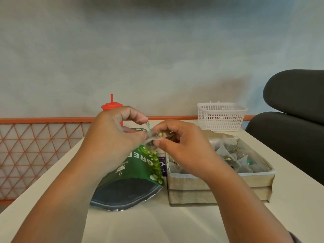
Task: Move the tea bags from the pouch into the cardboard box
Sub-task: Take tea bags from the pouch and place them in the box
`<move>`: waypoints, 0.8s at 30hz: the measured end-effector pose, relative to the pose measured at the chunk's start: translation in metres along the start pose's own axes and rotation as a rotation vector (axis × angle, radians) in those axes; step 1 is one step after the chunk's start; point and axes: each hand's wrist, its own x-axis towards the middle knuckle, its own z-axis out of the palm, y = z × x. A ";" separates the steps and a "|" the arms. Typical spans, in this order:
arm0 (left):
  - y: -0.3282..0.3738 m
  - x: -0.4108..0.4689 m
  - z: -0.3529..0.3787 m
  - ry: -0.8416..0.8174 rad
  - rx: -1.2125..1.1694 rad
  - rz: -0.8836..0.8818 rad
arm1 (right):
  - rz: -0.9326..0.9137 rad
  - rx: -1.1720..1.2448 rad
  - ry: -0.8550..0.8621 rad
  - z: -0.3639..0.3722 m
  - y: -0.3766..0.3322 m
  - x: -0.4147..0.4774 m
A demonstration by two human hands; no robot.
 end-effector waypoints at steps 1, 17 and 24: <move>-0.001 0.001 0.001 -0.007 0.001 0.010 | -0.006 -0.011 0.006 -0.001 0.000 0.000; -0.054 0.010 0.012 -0.682 0.904 -0.219 | 0.284 -0.444 0.360 -0.104 0.050 -0.011; -0.072 0.012 0.015 -0.582 0.936 -0.177 | 0.536 -0.512 0.208 -0.122 0.071 -0.018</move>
